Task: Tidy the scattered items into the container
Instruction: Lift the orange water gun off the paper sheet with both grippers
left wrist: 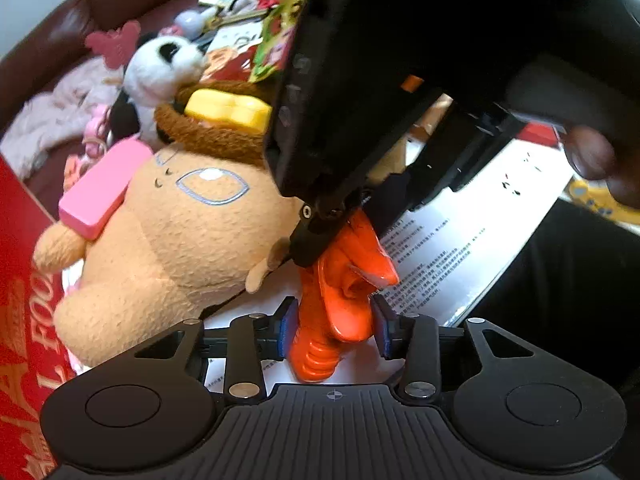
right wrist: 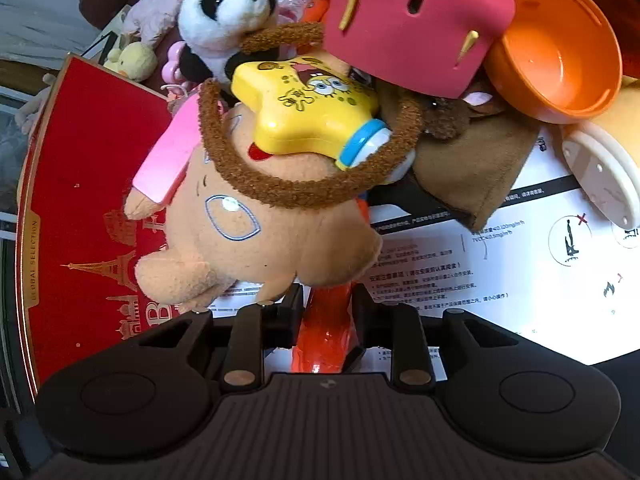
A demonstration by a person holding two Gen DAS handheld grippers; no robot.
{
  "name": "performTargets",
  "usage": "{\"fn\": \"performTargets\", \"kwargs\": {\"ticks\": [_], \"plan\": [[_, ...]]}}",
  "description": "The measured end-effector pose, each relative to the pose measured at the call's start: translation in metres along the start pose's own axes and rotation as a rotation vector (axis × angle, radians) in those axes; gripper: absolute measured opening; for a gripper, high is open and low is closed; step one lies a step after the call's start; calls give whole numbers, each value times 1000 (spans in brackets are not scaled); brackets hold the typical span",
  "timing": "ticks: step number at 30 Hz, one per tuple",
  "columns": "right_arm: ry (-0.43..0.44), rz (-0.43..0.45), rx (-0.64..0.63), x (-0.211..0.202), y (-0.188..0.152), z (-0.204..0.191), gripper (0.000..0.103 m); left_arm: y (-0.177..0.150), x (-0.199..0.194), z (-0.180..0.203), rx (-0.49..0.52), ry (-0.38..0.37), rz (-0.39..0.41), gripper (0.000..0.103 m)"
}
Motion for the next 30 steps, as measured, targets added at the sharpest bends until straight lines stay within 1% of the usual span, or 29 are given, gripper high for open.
{"fn": "performTargets", "kwargs": {"ticks": [2,4,7,10,11,12,13,17,22,30], "plan": [[-2,1,3,1,0,1,35,2,-3,-8,-62,-70,0,37],[-1,1,13,1,0,3,36,3,-4,-13,-89,-100,0,37],[-4,3,18,2,-1,3,34,3,1,-14,-89,-87,-17,38],[-9,9,1,2,-2,-1,32,7,10,-12,-87,-34,-45,49],[-11,6,-5,2,-3,-3,31,8,15,-12,-88,-8,-61,50],[-13,5,-10,3,-3,-4,31,9,20,-12,-90,-2,-76,46],[-16,6,-13,3,-4,-4,31,10,22,-12,-94,-1,-85,46],[-13,6,-6,2,-3,-2,31,12,19,-9,-75,-3,-83,40],[-5,6,-1,0,-5,-2,31,14,16,-3,-41,26,-91,38],[3,21,-15,-9,-9,-4,31,16,6,-1,-42,25,-80,38]]}}
Point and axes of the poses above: each gripper's, at about its wrist camera, not at the fingertips, and x roughly the way its jaws point, z to its right, y to its top, the point moved 2 cm from there along x, roughly the way its jaws point
